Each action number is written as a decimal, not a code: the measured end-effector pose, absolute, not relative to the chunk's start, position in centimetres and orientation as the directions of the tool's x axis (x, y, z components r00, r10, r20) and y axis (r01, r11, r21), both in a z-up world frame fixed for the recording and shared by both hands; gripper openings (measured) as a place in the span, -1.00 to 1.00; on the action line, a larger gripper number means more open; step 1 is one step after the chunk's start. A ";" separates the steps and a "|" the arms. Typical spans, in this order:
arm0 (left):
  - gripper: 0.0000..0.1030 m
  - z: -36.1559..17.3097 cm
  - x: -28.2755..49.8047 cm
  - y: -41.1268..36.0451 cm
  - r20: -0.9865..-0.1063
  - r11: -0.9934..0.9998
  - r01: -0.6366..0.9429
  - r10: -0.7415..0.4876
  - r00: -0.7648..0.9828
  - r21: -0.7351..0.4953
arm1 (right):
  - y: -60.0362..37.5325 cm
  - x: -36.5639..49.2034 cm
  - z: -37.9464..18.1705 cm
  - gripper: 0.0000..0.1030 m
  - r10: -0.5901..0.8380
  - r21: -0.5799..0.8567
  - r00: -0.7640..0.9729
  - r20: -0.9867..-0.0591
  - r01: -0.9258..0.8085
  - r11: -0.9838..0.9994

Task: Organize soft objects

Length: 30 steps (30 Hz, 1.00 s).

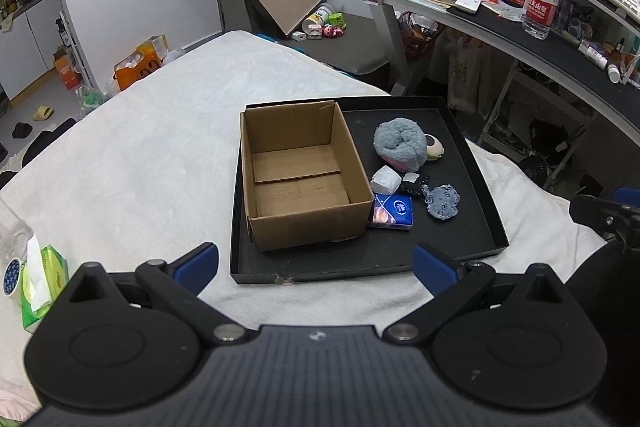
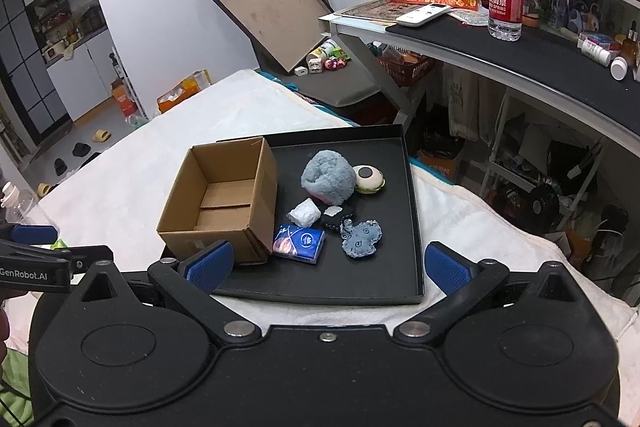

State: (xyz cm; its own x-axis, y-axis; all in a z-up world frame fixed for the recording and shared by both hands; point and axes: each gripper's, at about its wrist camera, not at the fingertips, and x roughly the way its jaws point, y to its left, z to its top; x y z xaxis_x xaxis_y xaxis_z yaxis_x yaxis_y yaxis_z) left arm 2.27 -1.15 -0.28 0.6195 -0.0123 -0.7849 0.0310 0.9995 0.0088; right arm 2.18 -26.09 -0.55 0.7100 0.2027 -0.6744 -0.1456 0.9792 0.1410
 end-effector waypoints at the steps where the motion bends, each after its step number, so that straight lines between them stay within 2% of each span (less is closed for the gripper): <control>1: 0.99 -0.4 2.5 -1.1 -0.787 0.999 0.030 -0.011 0.617 0.009 | -26.2 2.4 -0.6 1.00 0.200 0.140 0.708 -0.677 -0.143 0.980; 30: 0.98 -4.1 10.8 2.5 -0.850 0.996 -0.074 0.003 0.527 -0.042 | -26.6 11.6 -3.4 1.00 0.227 0.169 0.635 -0.739 -0.152 0.974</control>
